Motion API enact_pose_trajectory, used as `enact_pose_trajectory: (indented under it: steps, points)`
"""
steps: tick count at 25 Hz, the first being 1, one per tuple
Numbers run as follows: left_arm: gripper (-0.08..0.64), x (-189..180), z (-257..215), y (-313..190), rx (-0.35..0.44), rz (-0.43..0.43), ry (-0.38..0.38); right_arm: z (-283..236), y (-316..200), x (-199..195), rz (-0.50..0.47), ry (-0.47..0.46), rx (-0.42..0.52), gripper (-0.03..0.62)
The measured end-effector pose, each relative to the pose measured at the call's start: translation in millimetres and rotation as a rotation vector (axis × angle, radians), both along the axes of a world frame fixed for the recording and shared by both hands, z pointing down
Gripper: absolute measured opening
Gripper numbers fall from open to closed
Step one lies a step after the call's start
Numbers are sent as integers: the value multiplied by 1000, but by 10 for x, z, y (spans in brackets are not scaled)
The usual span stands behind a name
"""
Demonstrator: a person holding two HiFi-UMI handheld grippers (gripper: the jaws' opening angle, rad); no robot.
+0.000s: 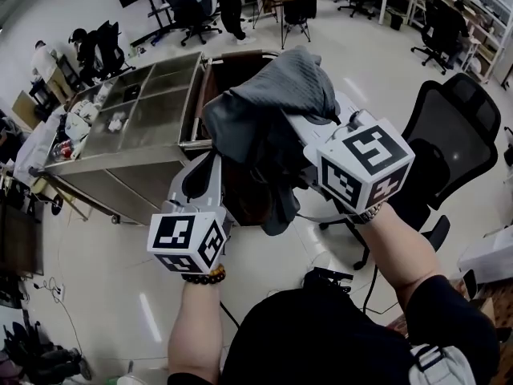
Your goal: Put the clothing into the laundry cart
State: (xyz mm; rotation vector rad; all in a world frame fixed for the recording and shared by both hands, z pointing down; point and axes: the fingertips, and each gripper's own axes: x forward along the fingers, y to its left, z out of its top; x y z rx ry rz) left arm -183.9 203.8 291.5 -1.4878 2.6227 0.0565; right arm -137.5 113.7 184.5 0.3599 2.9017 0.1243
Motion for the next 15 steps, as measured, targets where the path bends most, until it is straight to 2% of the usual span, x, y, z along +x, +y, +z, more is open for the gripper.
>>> enact_pose_trajectory:
  steps: [7, 15]
  points:
    - [2, -117, -77, 327, 10, -22, 2, -210, 347, -267, -20, 16, -7, 74]
    - [2, -377, -120, 260, 19, -61, 5, -420, 125, -639, -30, 20, -37, 74]
